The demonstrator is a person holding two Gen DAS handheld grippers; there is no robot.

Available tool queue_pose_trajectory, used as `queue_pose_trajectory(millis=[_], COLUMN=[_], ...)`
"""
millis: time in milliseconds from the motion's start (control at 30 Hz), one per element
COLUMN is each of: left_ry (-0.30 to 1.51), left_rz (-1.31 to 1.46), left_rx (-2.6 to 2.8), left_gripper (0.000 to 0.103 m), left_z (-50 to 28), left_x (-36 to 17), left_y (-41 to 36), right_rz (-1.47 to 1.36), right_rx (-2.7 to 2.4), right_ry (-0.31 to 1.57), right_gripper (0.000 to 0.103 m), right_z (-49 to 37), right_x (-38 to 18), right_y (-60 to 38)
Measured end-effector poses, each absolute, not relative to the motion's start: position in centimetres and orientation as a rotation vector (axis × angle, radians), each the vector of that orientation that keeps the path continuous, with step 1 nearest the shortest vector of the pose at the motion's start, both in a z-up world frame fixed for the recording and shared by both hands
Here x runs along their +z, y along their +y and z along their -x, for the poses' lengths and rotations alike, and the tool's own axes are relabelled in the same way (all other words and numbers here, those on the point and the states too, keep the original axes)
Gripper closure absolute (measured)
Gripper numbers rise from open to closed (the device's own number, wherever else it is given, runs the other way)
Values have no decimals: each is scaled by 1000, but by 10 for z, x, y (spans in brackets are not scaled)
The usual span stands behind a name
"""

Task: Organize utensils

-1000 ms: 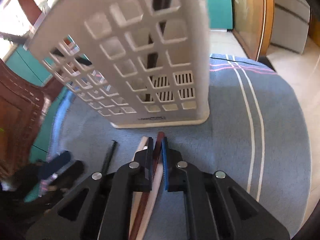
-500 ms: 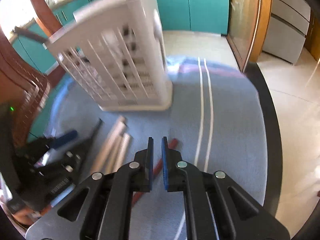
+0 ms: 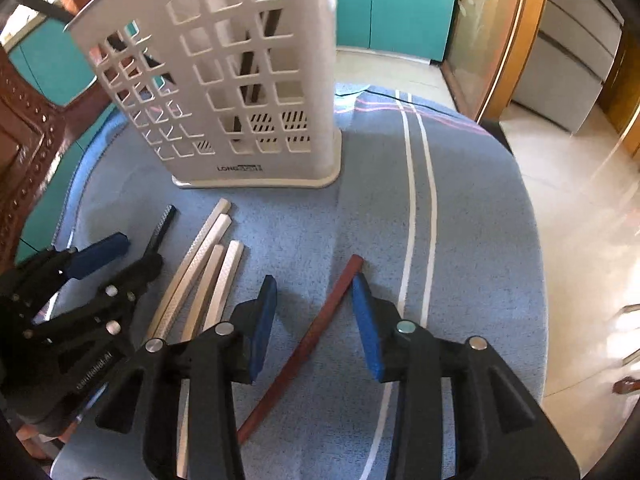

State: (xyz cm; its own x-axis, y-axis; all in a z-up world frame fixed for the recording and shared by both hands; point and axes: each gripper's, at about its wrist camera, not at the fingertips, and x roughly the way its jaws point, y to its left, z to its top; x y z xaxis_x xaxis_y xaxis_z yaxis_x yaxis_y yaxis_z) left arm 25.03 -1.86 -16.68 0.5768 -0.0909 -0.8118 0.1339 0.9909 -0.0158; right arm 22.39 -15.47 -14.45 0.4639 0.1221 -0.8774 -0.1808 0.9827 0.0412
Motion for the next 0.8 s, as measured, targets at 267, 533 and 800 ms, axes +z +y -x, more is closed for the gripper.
queue_pose_trajectory(millis=[267, 533, 800], left_ry=[941, 918, 922], left_rz=[-57, -22, 48], left_rx=[-139, -154, -203], left_gripper=[94, 95, 95], left_z=[-239, -232, -227], left_x=[-159, -146, -135], left_y=[-24, -15, -1], right_rz=[25, -46, -114], right_rx=[231, 314, 314], right_ry=[1069, 1044, 1035], right_gripper=[89, 92, 92], right_z=[-218, -214, -217], right_x=[-144, -119, -107], right_y=[-154, -159, -182])
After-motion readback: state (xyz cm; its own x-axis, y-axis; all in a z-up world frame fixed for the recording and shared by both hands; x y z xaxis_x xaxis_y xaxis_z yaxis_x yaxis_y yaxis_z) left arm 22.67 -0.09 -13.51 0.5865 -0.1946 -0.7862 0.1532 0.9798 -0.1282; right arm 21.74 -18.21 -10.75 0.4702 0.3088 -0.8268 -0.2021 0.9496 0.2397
